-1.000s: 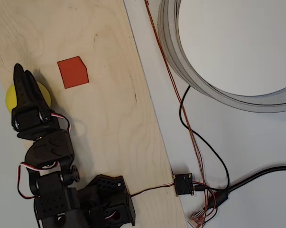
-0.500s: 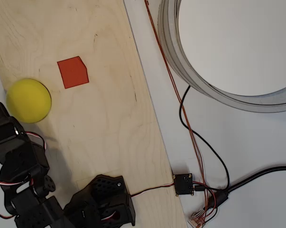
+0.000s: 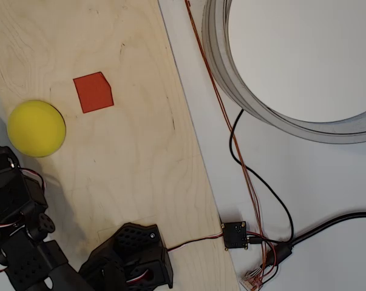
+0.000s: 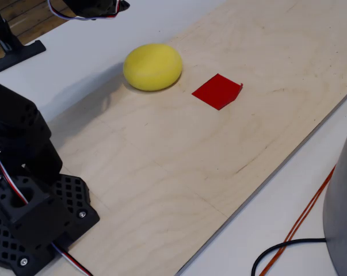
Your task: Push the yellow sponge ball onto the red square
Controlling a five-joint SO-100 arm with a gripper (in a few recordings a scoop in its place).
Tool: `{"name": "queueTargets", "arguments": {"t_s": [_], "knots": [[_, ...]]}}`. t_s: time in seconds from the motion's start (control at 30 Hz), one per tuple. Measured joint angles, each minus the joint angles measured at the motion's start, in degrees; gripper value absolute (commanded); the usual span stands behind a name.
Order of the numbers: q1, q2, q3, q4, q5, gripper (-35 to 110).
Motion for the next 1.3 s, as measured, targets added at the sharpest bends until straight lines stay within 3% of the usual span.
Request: {"name": "queueTargets", "arguments": {"t_s": [1.3], "knots": [[1.7,-23.5,-9.0,-1.9,1.4,27]]}}
